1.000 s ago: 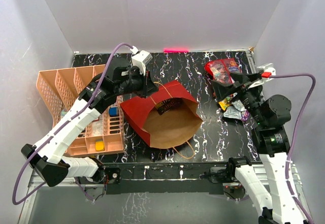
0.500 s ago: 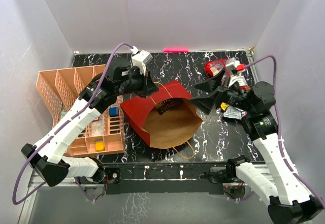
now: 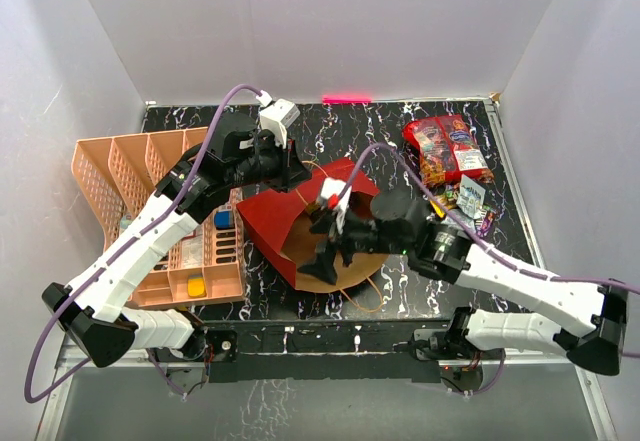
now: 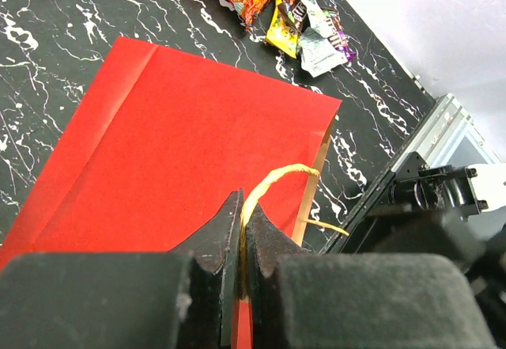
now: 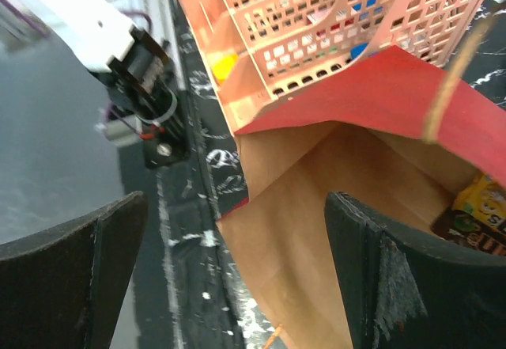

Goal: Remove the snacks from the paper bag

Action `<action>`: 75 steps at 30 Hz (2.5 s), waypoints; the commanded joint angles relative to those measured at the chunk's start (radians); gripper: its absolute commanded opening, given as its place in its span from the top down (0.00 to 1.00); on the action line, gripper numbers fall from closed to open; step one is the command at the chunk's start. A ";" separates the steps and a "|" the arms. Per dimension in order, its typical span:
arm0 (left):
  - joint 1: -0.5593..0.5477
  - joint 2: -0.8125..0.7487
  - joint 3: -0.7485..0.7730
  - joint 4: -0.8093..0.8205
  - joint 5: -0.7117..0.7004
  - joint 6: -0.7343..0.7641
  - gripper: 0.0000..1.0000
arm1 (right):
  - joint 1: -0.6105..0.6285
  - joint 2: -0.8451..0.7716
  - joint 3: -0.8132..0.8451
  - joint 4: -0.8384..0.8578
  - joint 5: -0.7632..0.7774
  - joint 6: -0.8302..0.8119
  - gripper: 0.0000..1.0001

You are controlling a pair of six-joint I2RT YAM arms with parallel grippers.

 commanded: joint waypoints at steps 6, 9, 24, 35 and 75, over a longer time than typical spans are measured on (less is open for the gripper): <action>-0.002 -0.044 0.017 0.000 0.008 0.015 1.00 | 0.186 -0.015 -0.159 0.057 0.401 -0.475 0.01; -0.003 -0.064 -0.011 0.020 0.038 0.019 1.00 | 0.185 -0.086 -0.248 0.081 0.303 -0.664 0.02; -0.003 -0.102 -0.049 0.059 0.129 0.020 1.00 | 0.088 0.017 -0.429 0.328 0.455 -1.175 0.24; -0.003 -0.112 -0.041 0.069 0.194 0.026 1.00 | -0.099 0.409 -0.237 0.373 0.298 -1.308 0.37; -0.004 -0.136 -0.037 0.025 0.157 0.055 1.00 | -0.160 0.682 -0.336 0.997 0.406 -1.313 0.92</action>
